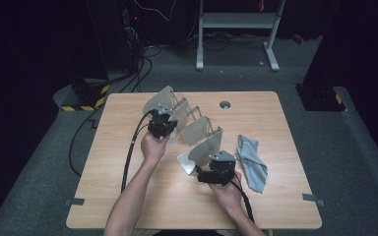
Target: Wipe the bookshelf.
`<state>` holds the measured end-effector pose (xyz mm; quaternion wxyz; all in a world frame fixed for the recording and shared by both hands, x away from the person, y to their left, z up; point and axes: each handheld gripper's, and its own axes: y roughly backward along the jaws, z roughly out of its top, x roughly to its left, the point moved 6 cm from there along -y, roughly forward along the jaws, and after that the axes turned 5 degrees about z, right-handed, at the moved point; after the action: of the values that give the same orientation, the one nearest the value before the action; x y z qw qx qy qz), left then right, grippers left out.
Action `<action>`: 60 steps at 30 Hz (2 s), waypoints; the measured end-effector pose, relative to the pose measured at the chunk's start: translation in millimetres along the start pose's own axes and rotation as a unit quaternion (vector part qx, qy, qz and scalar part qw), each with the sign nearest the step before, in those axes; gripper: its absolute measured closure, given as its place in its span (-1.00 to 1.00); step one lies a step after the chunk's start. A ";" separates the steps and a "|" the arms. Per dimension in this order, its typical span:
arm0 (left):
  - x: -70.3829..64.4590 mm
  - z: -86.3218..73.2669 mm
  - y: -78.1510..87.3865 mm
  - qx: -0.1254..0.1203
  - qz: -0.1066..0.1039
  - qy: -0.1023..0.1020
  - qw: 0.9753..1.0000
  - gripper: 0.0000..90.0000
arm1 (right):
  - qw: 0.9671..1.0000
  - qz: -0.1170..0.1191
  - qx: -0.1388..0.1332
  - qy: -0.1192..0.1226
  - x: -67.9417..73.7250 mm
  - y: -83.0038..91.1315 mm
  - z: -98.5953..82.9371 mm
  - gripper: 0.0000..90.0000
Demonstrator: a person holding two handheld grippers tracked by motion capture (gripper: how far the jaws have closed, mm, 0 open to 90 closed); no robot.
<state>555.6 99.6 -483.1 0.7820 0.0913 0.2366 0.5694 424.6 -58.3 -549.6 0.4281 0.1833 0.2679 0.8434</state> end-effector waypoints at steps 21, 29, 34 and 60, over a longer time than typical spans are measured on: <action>0.2 -0.4 0.5 0.002 0.001 0.000 1.000 0.97 | 1.000 0.017 -0.010 0.003 8.7 2.2 5.0 -0.89; 0.3 -0.5 1.1 0.003 0.001 0.000 1.000 0.97 | 1.000 -0.008 0.001 -0.018 7.5 -9.1 5.2 -0.93; 0.6 -0.8 2.9 0.002 0.001 -0.001 1.000 0.97 | 1.000 -0.001 -0.005 -0.021 3.6 -7.6 5.8 -0.92; 3.6 -6.7 13.7 0.002 0.009 -0.006 1.000 0.98 | 0.999 0.049 0.010 -0.017 -24.6 3.7 11.1 -0.24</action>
<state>541.8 106.7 -484.3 0.7784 0.0988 0.2320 0.5749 442.2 -77.1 -540.5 0.3891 0.2151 0.2601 0.8571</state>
